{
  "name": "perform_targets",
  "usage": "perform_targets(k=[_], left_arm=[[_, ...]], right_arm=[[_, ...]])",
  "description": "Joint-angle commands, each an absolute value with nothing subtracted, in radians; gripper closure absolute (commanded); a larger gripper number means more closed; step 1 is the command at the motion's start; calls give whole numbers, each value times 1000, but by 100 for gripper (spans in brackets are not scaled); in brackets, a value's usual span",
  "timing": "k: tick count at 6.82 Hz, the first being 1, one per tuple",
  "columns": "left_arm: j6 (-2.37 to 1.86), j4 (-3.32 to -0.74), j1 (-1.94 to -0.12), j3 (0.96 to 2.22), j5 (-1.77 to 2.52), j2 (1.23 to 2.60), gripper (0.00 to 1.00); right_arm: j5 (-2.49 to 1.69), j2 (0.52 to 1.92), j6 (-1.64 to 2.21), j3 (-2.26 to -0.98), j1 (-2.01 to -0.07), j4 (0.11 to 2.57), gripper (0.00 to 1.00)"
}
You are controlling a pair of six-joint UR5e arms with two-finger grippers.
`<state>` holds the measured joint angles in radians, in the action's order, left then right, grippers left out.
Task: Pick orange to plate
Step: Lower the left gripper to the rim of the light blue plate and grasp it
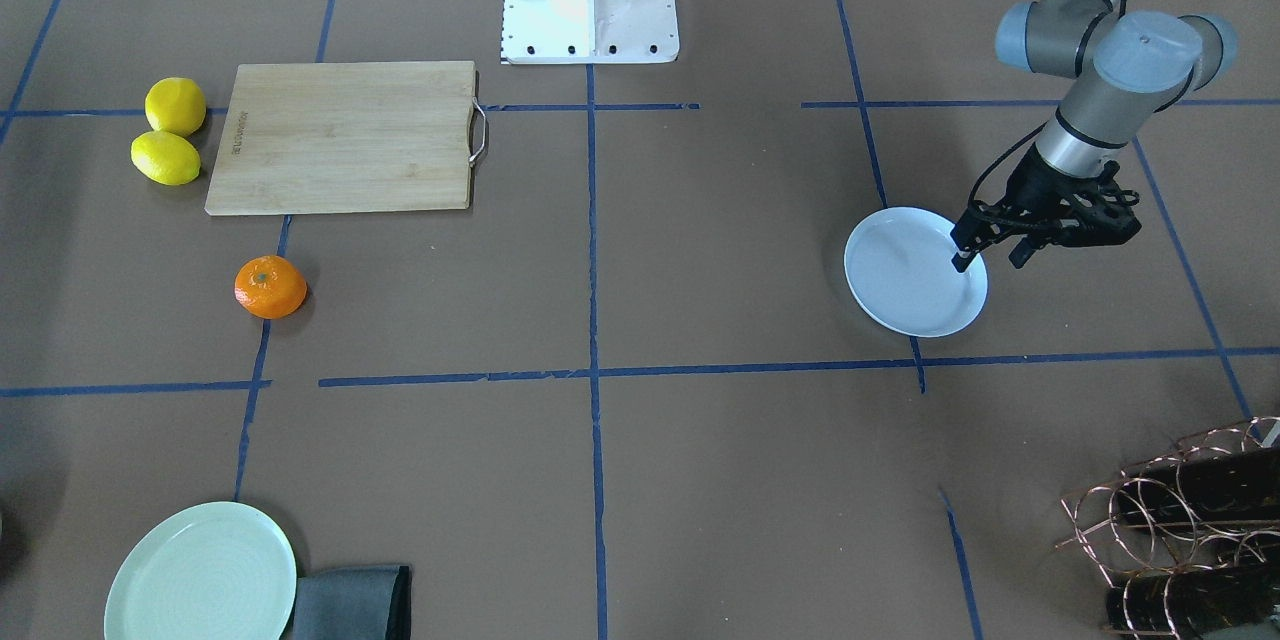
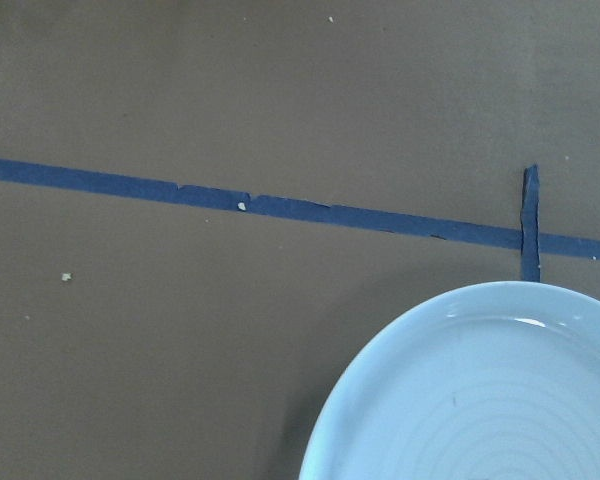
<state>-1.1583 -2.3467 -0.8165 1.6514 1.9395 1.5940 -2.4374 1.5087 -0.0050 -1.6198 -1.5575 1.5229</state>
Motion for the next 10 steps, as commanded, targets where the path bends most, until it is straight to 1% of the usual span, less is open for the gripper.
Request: perform_targets(k=[1, 7, 8, 9, 10], left_arm=[[-1158, -2345, -804, 1637, 1933, 1597, 21], [-1158, -2345, -779, 1618, 1922, 1595, 36], [-1158, -2345, -779, 1618, 1921, 1594, 46], [-1157, -2345, -779, 1620, 1921, 1594, 72], [-1154, -2344, -779, 1629, 1924, 1589, 92]], right_arm=[[-2436, 1508, -3, -1620, -1557, 1523, 0], [-2437, 1508, 54, -1626, -1549, 1520, 0], [-2437, 1508, 54, -1628, -1549, 1520, 0], [-2437, 1508, 54, -1628, -1549, 1520, 0], [-2439, 1508, 55, -1629, -1549, 1520, 0]])
